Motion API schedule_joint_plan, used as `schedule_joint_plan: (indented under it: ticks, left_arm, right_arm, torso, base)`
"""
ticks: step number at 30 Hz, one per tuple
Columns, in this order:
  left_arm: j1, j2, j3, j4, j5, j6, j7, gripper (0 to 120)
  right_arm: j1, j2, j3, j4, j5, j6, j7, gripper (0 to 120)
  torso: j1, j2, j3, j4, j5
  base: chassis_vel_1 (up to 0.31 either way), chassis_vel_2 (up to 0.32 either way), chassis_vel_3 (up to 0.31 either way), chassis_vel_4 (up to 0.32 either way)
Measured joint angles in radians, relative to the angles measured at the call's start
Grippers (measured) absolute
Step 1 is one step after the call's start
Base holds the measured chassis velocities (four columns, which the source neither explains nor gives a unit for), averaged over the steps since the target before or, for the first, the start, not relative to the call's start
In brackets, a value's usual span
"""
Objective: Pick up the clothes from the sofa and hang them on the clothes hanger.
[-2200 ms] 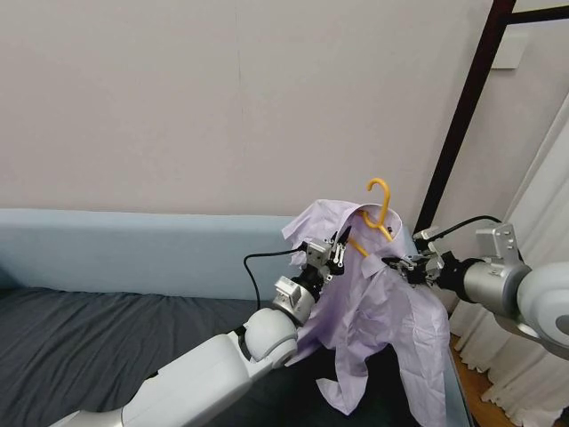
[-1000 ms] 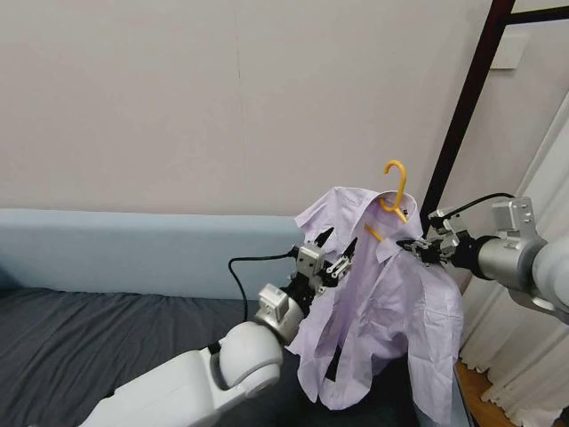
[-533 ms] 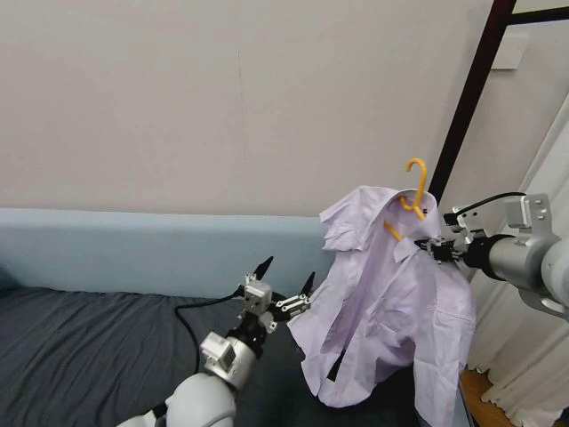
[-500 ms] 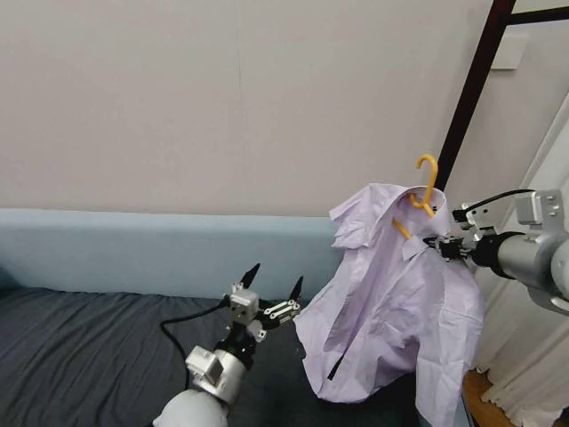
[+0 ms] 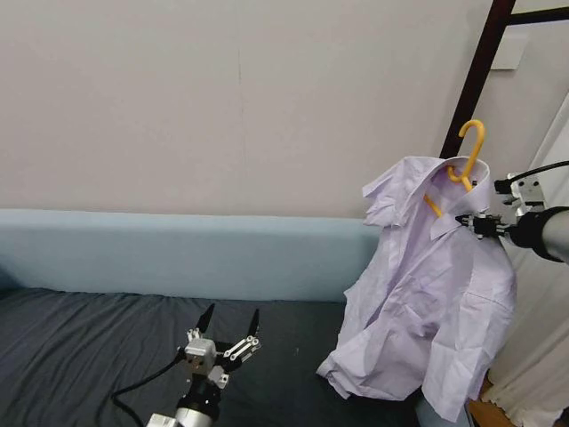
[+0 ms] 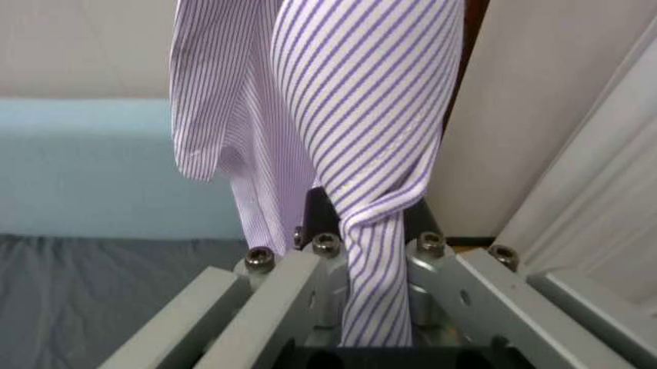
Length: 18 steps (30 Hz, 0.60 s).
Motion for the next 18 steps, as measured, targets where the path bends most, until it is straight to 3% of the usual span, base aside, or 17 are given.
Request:
schedule_joint_plan:
  ticks: [3,6,9,18]
  left_arm:
    - [0.092,-0.081,-0.013,-0.028,0.078,-0.038,0.019,100]
    - [0.121,-0.102,-0.010,-0.028,0.096,-0.054,0.023,100]
    - [0.159,-0.135,-0.002,0.006,0.115,-0.095,0.026,100]
    - [0.160,-0.139,-0.008,0.017,0.115,-0.104,0.026,100]
  right_arm:
    - [0.001,-0.024,0.061,-0.024,0.025,0.000,0.005,3]
    - [-0.010,-0.022,0.081,-0.037,0.021,-0.001,0.005,3]
    - [-0.062,0.022,0.105,-0.084,-0.138,-0.003,-0.009,3]
    - [-0.137,0.072,0.089,-0.207,-0.453,-0.003,-0.132,3]
  torso:
    - [0.000,0.000,0.000,-0.0001,-0.0001]
    - [0.000,0.000,0.000,0.0003,0.0002]
    - [0.000,0.000,0.000,0.0002,0.0002]
    - [0.000,0.000,0.000,0.0003,0.0002]
  base:
    - [0.000,0.000,0.000,0.000]
    - [0.000,0.000,0.000,0.000]
    - [0.000,0.000,0.000,0.000]
    - [0.000,0.000,0.000,0.000]
